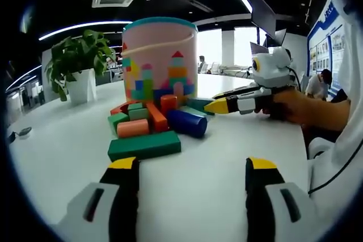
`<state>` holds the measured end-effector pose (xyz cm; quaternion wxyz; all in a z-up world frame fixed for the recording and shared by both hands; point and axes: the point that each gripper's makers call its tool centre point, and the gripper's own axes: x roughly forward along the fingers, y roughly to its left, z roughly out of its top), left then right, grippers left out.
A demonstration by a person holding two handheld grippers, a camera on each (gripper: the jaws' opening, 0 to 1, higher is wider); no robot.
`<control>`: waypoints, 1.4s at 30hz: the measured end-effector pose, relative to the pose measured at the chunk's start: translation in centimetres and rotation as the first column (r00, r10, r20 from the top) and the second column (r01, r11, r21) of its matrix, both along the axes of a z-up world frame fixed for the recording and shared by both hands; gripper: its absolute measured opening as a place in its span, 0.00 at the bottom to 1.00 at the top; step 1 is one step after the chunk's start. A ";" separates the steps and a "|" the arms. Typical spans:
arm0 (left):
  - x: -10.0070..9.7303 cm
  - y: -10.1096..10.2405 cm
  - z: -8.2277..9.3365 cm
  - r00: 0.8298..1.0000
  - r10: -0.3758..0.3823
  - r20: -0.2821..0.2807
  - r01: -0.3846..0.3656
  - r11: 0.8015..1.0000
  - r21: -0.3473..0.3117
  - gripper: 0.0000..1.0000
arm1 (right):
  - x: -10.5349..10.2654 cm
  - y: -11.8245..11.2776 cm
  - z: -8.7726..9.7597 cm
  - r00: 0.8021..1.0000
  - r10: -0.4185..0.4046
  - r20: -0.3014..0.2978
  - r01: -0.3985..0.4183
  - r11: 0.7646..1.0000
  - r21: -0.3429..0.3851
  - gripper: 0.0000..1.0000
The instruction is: Arrange the toys in the designated storage area by placing each visible toy with the group until no toy remains scattered across the table.
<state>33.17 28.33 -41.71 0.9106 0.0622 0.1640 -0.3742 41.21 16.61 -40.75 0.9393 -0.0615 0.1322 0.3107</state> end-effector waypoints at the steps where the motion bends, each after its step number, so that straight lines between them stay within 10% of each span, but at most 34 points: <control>1: 0.0 0.0 0.0 1.000 0.000 0.000 0.000 1.000 0.000 0.79 | 0.0 0.0 0.0 1.000 0.000 0.000 0.000 1.000 0.001 0.11; 42: 0.1 0.1 0.0 1.000 0.004 0.001 -0.004 1.000 -0.001 0.78 | -0.9 -0.2 1.3 0.996 0.053 0.070 -0.052 0.998 -0.020 0.10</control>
